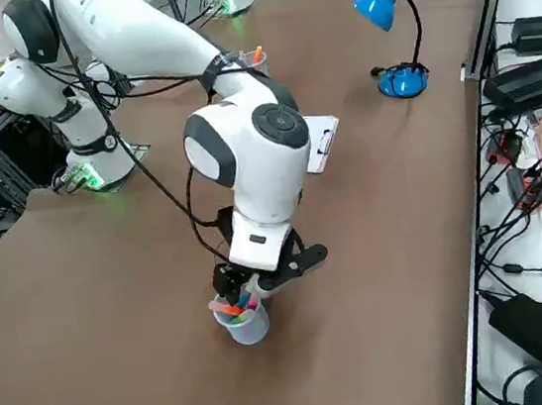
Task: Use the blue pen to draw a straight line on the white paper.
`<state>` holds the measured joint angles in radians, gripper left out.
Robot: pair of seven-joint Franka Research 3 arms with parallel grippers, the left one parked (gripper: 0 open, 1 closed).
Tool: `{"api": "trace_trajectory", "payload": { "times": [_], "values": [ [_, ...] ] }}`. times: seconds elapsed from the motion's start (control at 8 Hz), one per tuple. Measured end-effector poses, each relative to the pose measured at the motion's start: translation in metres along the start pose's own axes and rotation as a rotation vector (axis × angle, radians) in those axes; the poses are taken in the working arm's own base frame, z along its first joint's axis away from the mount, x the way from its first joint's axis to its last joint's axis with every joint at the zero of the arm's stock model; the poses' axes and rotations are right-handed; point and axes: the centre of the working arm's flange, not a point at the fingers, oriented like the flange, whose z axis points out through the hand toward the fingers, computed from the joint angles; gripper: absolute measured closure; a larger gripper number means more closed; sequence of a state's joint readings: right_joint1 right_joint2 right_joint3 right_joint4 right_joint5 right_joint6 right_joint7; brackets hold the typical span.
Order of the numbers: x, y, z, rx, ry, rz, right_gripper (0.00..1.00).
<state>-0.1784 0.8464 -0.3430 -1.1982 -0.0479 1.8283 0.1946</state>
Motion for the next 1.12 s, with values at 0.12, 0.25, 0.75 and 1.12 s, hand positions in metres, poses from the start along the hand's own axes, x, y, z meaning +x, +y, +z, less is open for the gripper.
{"api": "trace_trajectory", "payload": {
  "times": [0.12,0.25,0.75,1.12],
  "values": [
    [0.0001,0.0004,0.001,-0.001,-0.002,0.001,0.18],
    [0.0001,0.0005,0.0011,0.0,-0.002,0.002,0.22],
    [0.0006,0.0034,0.0009,0.001,-0.002,0.006,0.32],
    [0.0003,0.0039,-0.0004,0.0,-0.004,0.007,0.32]
  ]
}}
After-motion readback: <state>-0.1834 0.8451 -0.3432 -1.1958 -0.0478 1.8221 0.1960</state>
